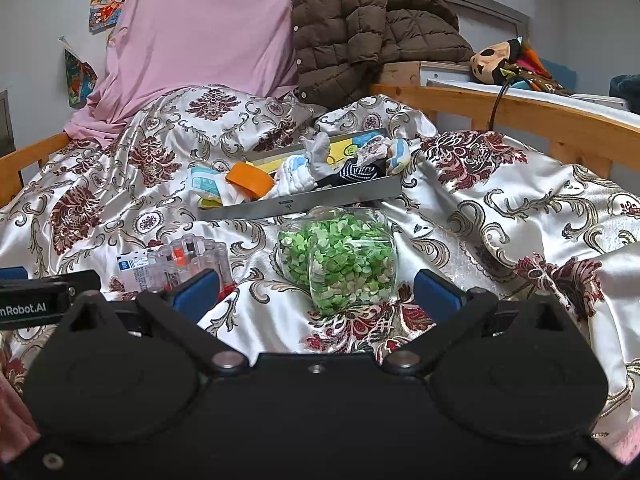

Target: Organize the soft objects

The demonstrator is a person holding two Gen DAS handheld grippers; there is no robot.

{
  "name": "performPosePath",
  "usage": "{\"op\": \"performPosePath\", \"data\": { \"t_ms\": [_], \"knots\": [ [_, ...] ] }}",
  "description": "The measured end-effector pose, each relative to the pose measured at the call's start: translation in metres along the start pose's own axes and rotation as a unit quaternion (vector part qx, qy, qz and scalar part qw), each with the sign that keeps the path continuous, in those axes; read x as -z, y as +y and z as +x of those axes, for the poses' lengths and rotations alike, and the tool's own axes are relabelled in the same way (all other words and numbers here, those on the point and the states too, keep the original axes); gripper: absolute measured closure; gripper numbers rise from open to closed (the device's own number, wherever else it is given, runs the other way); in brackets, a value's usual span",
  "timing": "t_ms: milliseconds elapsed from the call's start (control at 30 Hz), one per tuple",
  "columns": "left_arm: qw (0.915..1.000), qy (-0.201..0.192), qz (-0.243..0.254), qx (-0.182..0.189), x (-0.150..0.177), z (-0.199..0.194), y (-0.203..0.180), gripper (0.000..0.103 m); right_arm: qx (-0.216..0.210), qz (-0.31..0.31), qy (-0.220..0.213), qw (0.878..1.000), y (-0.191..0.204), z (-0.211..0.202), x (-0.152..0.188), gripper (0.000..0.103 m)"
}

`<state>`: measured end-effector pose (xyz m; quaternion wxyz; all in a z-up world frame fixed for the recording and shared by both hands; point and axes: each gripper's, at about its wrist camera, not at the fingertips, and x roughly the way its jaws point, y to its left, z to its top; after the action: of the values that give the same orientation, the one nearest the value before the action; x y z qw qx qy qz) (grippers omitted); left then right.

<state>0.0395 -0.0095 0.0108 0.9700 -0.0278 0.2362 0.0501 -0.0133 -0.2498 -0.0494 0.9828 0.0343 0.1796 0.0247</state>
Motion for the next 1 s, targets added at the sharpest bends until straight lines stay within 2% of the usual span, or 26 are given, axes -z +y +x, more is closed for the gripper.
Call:
{"op": "performPosePath", "data": {
  "t_ms": [1000],
  "knots": [
    [1.0000,0.001,0.001,0.000,0.0016,-0.0005,0.0004,0.001,0.004,0.002,0.000,1.000,0.0011,-0.0012,0.0017,0.001]
  ]
}}
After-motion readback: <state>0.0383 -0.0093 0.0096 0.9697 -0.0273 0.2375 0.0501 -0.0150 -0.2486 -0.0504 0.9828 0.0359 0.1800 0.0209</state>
